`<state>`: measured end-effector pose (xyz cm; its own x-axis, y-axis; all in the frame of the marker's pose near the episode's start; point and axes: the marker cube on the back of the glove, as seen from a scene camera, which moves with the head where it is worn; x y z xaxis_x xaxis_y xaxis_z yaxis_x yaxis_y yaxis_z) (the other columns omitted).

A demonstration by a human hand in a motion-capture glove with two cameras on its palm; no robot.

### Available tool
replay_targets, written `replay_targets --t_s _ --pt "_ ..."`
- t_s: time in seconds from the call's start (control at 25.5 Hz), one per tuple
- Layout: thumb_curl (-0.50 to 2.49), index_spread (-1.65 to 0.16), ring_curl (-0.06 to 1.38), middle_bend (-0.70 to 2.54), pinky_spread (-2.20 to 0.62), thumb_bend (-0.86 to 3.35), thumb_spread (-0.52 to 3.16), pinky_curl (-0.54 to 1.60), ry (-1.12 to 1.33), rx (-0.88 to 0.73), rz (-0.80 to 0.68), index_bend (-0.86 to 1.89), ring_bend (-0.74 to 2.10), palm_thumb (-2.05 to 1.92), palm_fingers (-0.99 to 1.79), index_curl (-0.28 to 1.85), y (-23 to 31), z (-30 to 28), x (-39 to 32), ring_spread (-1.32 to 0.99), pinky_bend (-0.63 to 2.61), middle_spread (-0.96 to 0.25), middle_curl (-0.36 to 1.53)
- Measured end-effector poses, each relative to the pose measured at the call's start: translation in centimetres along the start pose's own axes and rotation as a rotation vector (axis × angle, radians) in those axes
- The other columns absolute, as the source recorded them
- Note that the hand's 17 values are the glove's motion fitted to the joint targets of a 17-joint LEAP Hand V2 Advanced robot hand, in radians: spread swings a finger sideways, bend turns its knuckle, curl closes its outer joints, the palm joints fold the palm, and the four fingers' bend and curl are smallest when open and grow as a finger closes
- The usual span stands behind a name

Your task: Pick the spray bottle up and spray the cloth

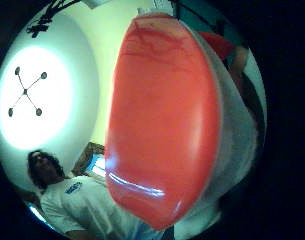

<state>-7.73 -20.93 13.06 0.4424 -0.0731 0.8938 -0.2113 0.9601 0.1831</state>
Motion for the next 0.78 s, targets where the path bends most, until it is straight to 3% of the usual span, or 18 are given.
replay_targets --t_s 0.35,0.78 --pt "0.60 -0.28 0.46 0.48 -0.29 -0.01 0.46 0.40 -0.047 0.106 -0.052 0.35 0.60 0.96 1.41 0.43 0.7 -2.7 -2.8 -0.22 0.37 -0.21 0.52" --pt "0.66 -0.26 0.50 0.56 -0.30 -0.02 0.30 0.42 -0.099 -0.137 -0.267 0.44 0.66 0.95 1.39 0.51 -0.2 -6.4 -17.9 -0.22 0.41 -0.20 0.56"
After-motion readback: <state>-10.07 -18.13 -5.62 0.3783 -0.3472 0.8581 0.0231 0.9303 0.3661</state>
